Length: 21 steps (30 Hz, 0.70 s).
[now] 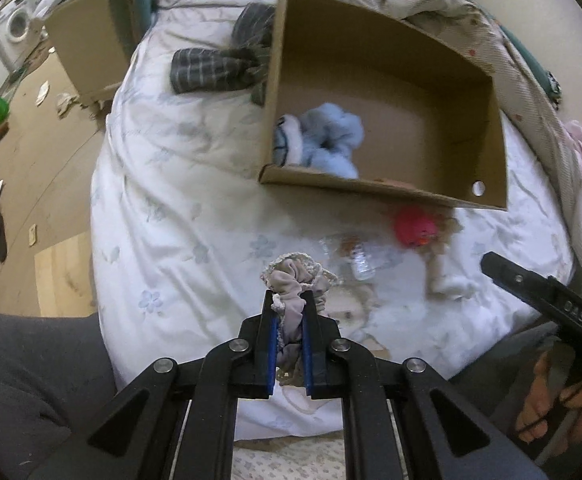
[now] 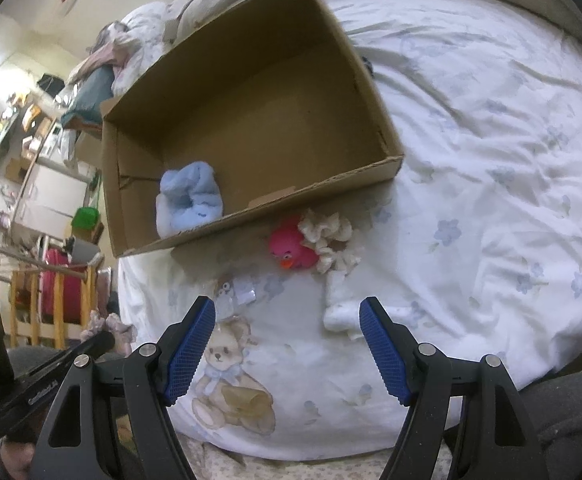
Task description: Organize soft objects
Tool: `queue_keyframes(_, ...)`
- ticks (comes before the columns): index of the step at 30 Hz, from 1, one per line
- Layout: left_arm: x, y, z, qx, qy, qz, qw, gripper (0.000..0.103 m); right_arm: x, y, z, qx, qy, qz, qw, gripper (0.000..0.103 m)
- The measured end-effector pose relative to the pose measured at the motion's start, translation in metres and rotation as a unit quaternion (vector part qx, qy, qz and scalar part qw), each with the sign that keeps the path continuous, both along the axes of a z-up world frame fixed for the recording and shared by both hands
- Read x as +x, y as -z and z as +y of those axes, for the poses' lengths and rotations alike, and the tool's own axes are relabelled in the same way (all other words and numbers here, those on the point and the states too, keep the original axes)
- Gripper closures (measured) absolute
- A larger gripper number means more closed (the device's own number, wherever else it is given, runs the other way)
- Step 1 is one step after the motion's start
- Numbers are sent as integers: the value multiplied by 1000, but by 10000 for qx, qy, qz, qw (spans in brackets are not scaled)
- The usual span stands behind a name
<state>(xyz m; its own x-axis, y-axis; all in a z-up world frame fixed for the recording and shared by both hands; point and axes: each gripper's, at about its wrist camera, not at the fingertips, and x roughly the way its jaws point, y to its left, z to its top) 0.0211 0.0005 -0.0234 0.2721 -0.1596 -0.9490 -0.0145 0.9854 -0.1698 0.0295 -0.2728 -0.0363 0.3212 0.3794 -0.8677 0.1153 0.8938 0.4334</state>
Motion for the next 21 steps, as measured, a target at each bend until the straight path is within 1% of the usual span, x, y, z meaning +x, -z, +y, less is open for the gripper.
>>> queue_keyframes(2, 0, 3, 6, -125, -106, 79, 9998, 94, 1, 2, 3, -83, -66, 21, 9999, 24)
queue_keyframes(5, 1, 5, 10, -173, -235, 93, 9995, 94, 0, 4, 6, -67, -189, 58, 9998, 24)
queue_keyframes(10, 2, 4, 4, -67, -189, 27, 9998, 94, -5, -2, 19, 151, -621, 2, 9980, 24)
queue_keyframes(12, 3, 2, 3, -51, -182, -22, 9998, 94, -7, -3, 28, 258, -888, 96, 9957, 24)
queue_keyframes(14, 4, 1, 4, -74, -212, -45, 9997, 94, -9, 1, 39, 426, -1161, 310, 9918, 24)
queue_keyframes(16, 5, 0, 7, -81, -273, -71, 9996, 94, -15, 13, 45, 888, -1190, 735, 9862, 24)
queue_keyframes(17, 6, -1, 9, -76, -306, -84, 9995, 94, -19, 20, 48, 1053, -1096, 960, 9837, 24)
queue_keyframes(20, 7, -3, 14, -117, -412, -98, 9990, 94, -35, 39, 52, 1345, -617, 1385, 9793, 25)
queue_keyframes(21, 6, -3, 16, -141, -445, -97, 9989, 94, -40, 46, 53, 1471, -436, 1502, 9767, 30)
